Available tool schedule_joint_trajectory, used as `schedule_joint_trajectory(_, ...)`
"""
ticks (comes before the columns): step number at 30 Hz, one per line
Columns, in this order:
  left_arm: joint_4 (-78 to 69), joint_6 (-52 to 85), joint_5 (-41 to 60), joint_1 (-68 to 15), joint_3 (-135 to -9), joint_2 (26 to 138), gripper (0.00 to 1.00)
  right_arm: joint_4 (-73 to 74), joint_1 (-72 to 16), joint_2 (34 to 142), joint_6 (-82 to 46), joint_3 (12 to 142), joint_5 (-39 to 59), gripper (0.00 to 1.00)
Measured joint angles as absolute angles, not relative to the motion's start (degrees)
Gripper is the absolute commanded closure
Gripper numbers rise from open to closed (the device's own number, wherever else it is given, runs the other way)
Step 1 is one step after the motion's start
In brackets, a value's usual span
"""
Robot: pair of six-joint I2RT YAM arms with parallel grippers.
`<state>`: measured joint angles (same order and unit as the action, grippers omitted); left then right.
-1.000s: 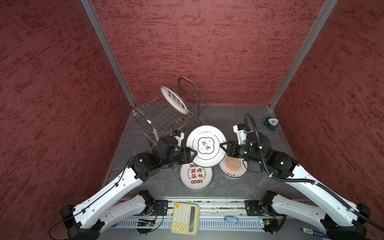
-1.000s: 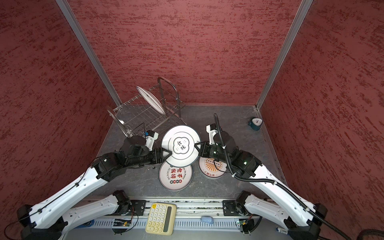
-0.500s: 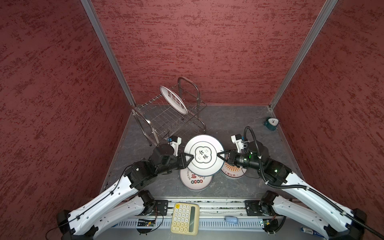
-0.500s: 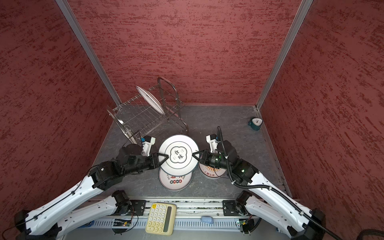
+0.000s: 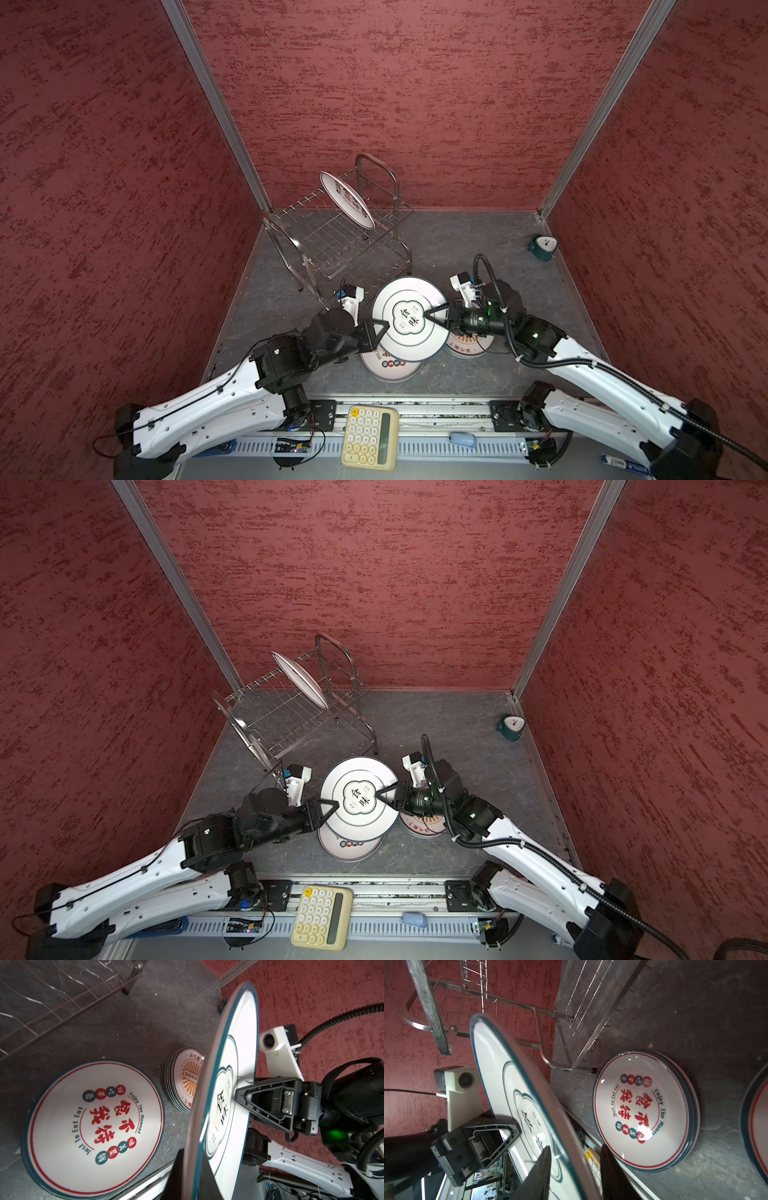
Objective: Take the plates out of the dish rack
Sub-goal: 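Lower the cloud-logo plate onto the stack with the left gripper while the right releases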
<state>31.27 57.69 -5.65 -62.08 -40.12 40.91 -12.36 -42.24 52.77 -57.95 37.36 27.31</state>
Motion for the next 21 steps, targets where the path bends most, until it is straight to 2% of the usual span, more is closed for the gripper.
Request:
schedule_joint_trajectory(5,31.44,60.07,-6.24,-64.69,-37.63,39.35,1.0,-17.32,-42.98,52.38,-55.66,38.3,25.3,0.32)
schedule_joint_trajectory(9,36.51,61.45,-8.29,-64.77,-36.95,39.38,1.0,-29.21,-43.13,52.29,-52.29,45.06,14.96,0.24)
schedule_joint_trajectory(14,43.11,62.76,-9.47,-61.87,-32.67,39.77,1.0,-39.59,-43.13,52.66,-48.53,55.35,1.02,0.22)
schedule_joint_trajectory(21,43.94,63.13,-7.88,-56.05,-29.67,38.94,1.0,-43.88,-43.11,56.84,-45.04,59.22,-5.85,0.22)
